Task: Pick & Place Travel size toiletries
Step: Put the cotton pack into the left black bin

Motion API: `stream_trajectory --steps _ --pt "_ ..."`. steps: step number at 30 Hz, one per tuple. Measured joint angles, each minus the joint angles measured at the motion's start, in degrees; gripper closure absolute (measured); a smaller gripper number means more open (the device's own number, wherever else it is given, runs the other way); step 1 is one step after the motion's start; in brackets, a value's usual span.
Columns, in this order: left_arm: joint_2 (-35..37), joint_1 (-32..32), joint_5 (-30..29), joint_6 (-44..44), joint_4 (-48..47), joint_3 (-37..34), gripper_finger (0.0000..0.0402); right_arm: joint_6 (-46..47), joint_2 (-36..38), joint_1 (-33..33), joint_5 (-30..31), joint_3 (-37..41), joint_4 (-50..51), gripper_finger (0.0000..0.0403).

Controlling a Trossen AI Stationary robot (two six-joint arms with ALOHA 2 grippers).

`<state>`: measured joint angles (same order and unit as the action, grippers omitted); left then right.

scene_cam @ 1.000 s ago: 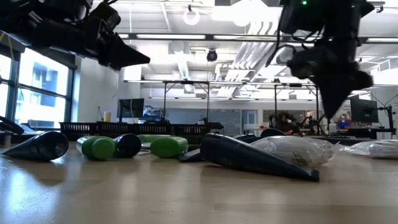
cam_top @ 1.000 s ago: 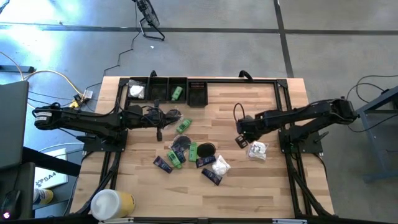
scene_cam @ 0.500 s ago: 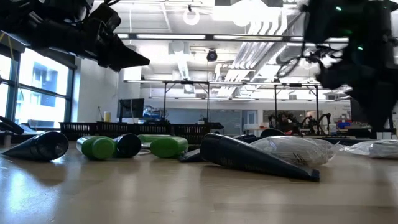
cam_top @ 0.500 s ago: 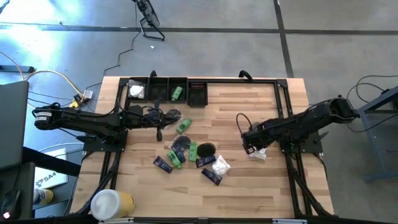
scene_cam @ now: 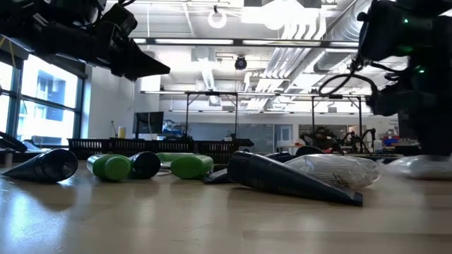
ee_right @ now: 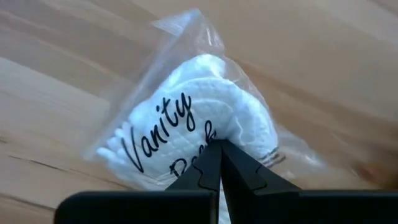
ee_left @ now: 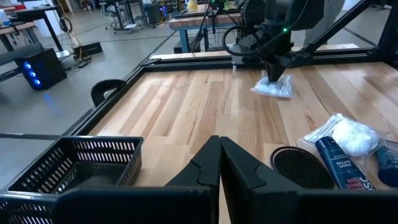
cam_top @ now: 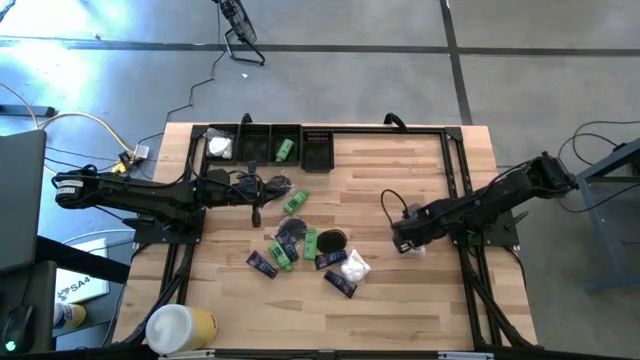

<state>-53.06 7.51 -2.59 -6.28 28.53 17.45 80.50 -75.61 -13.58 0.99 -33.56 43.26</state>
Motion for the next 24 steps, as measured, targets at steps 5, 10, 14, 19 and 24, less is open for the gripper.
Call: stream_trajectory --steps 5,10,14,19,24 --pt "0.00 0.00 -0.09 0.00 0.00 0.02 0.0399 -4.16 -0.11 1.79 3.13 0.09 -6.55 0.0400" --pt "0.00 0.00 -0.07 -0.03 0.00 0.02 0.0399 -9.27 -0.20 4.20 6.48 0.11 -13.93 0.0400" --pt "0.00 0.00 -0.07 -0.01 -0.02 0.04 0.0399 -14.16 -1.00 6.40 8.58 0.11 -19.50 0.0400" --pt "0.00 0.00 -0.04 0.04 -0.09 0.04 0.0399 -18.94 -4.76 9.29 8.26 0.11 -25.37 0.0400" --pt "0.00 0.00 -0.04 0.04 -0.13 0.06 0.0399 -23.32 -9.64 11.68 6.53 -0.02 -33.96 0.0400"
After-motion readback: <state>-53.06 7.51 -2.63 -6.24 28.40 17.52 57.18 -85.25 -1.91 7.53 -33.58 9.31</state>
